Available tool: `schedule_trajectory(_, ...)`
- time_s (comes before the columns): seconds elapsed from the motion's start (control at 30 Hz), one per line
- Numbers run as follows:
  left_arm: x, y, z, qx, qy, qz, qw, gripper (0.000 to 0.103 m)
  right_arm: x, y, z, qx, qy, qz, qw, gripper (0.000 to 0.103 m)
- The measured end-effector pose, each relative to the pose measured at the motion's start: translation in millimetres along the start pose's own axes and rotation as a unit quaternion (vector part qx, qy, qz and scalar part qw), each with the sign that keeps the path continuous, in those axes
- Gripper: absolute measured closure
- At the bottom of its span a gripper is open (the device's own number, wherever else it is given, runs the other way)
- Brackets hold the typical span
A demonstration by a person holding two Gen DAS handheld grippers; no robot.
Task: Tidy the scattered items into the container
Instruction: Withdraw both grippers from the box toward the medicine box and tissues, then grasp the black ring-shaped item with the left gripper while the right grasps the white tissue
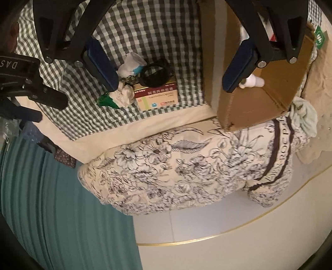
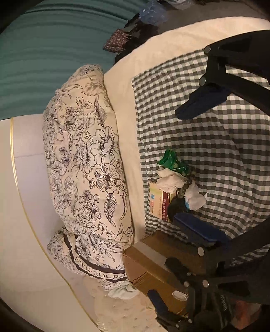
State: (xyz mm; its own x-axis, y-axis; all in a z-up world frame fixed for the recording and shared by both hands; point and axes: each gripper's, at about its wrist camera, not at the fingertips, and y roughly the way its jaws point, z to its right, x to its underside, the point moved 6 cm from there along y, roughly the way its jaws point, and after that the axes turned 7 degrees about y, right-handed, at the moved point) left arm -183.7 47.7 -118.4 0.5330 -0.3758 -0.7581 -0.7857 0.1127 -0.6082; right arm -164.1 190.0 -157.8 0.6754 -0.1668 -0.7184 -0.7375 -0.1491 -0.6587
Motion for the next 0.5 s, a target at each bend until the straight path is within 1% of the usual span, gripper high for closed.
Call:
schedule_trajectory(0.03, 1, 3, 2, 0.002, 0.001, -0.001, 1.0000, 0.007, 0, 3, 0, -0.003, 0.002, -0.002, 1.000, 0.018)
schedule_trajectory(0.1, 3, 13, 5, 0.006, 0.002, -0.008, 0.9999, 0.011, 0, 9, -1, -0.006, 0.003, -0.008, 1.000, 0.030)
schedule_trajectory(0.13, 4, 18, 7, 0.010, 0.001, -0.013, 0.9999, 0.014, 0, 13, -1, -0.006, 0.003, -0.012, 1.000, 0.034)
schedule_trajectory(0.17, 6, 23, 8, 0.015, -0.003, -0.018, 0.9997, 0.020, 1, 17, -1, -0.007, 0.003, -0.016, 1.000, 0.039)
schedule_trajectory(0.2, 8, 28, 9, 0.020, -0.006, -0.023, 0.9995, 0.024, 1, 21, 0, -0.007, 0.004, -0.020, 1.000, 0.042)
schedule_trajectory(0.23, 9, 32, 10, 0.023, -0.009, -0.027, 0.9993, 0.031, 1, 24, 1, -0.008, 0.007, -0.023, 1.000, 0.042)
schedule_trajectory(0.27, 11, 36, 11, 0.025, -0.011, -0.031, 0.9991, 0.033, 1, 27, 2, -0.010, 0.011, -0.025, 1.000, 0.043)
schedule_trajectory(0.4, 17, 53, 13, 0.028, -0.017, -0.043, 0.9985, 0.037, 1, 41, 1, -0.019, 0.016, -0.034, 0.999, 0.043)
schedule_trajectory(0.43, 19, 58, 13, 0.029, -0.020, -0.048, 0.9982, 0.040, 2, 44, 0, -0.020, 0.014, -0.036, 0.999, 0.043)
schedule_trajectory(0.5, 23, 67, 13, 0.032, -0.026, -0.056, 0.9975, 0.041, 3, 50, -3, -0.020, 0.007, -0.041, 0.999, 0.046)
